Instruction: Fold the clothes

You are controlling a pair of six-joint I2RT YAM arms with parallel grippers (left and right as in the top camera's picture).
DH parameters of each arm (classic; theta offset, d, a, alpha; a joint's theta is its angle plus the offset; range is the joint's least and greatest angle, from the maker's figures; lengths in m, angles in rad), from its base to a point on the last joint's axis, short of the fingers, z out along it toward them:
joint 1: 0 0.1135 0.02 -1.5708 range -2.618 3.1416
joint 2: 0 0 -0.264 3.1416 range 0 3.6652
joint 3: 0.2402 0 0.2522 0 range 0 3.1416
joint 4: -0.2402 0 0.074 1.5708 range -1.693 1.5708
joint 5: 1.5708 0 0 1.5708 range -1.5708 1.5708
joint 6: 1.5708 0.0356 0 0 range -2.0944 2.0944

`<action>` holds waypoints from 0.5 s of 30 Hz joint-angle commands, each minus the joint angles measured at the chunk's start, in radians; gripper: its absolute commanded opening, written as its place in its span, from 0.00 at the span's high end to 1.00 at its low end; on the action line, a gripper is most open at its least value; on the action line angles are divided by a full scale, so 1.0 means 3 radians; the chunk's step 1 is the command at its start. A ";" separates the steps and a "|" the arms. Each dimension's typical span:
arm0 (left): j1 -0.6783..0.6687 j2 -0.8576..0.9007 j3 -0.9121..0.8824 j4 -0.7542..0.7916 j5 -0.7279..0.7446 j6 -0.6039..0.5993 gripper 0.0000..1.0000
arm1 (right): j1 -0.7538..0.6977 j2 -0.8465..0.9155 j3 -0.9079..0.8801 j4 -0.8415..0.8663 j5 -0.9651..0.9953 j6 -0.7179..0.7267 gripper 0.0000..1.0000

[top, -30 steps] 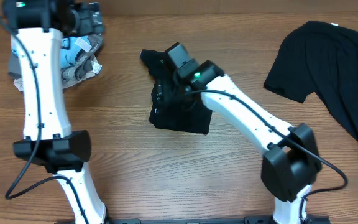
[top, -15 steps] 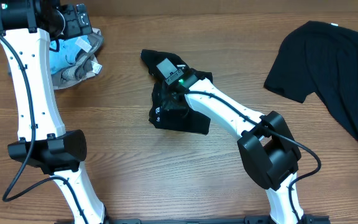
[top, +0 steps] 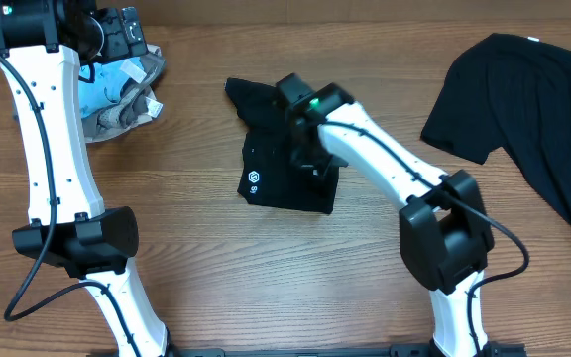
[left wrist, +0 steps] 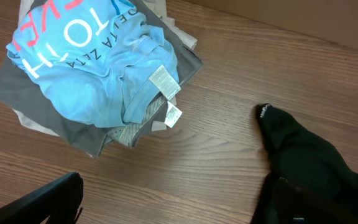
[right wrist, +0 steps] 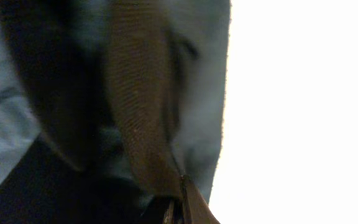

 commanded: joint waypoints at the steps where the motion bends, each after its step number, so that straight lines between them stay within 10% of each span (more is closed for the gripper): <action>1: -0.0010 0.0006 -0.0048 0.0005 0.0037 -0.0005 0.00 | -0.0205 -0.0130 0.0079 -0.0103 -0.0271 0.0014 0.93; 7: -0.0031 0.0083 -0.0061 -0.0003 0.0038 0.0018 0.00 | -0.0468 -0.0130 0.0074 -0.0262 -0.0304 0.0000 0.73; 15: -0.0061 0.0137 -0.0203 0.0019 0.0039 0.0046 0.00 | -0.0607 -0.0151 0.0262 -0.0306 -0.0443 -0.0464 0.70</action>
